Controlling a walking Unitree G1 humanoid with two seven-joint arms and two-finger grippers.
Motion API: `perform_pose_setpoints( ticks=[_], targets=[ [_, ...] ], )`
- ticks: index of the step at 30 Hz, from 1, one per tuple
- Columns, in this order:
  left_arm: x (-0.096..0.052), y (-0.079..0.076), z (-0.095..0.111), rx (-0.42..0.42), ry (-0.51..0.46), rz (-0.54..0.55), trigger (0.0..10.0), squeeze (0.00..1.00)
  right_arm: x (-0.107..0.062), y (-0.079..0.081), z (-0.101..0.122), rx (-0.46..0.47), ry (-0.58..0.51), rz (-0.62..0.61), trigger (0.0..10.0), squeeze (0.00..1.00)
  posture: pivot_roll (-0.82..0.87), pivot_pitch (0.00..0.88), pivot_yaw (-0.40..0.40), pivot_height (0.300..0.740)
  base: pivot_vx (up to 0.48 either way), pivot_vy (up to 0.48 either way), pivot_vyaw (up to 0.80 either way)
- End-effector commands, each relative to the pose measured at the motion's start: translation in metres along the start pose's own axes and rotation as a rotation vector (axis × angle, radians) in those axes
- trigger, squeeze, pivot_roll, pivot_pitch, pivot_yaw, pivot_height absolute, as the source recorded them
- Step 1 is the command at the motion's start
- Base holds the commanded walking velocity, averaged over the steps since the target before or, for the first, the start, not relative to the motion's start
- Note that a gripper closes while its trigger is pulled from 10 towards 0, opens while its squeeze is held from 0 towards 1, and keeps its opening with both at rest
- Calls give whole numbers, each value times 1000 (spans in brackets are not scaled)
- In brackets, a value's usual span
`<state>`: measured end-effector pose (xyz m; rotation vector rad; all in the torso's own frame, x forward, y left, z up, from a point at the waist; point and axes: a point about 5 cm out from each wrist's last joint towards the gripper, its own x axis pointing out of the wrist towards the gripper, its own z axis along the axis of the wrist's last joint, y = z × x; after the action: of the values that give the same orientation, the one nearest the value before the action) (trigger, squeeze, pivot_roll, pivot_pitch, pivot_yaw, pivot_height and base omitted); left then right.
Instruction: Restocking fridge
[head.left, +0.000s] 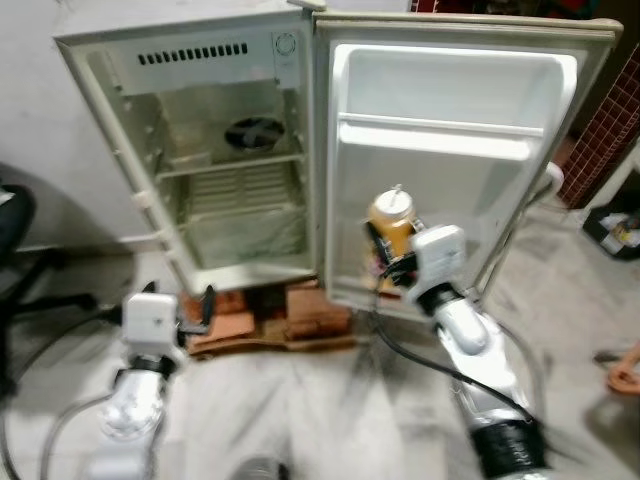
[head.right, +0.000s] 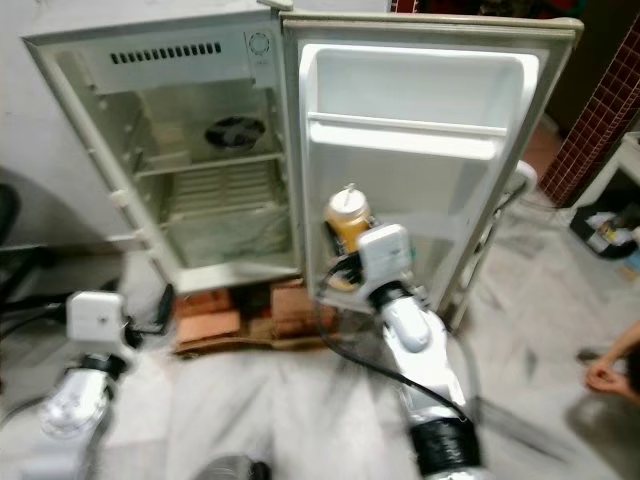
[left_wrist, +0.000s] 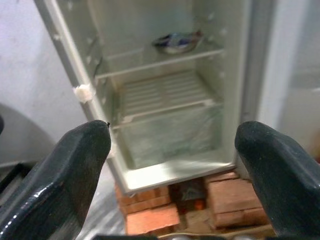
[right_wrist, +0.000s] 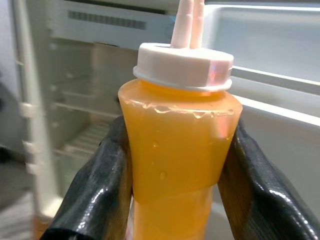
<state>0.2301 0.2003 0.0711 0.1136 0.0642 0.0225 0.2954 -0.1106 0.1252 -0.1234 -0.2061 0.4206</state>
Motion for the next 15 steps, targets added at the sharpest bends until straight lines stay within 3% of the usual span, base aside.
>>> perform_pose_setpoints(
  ticks=[1,10,15],
  targets=[
    [1,-4,2,-2,-4,-14,10000,0,-3,-8,1,-12,-5,-19,10000,0,25,62,21,740,454,0,0],
    [2,-4,2,-3,-4,-8,10000,0,-2,-9,1,-20,-4,-15,10000,0,27,69,15,740,450,0,0],
    [-4,0,-3,-9,19,4,10000,0,-3,-5,0,6,-4,-2,10000,0,25,75,12,740,0,0,0]
  ],
)
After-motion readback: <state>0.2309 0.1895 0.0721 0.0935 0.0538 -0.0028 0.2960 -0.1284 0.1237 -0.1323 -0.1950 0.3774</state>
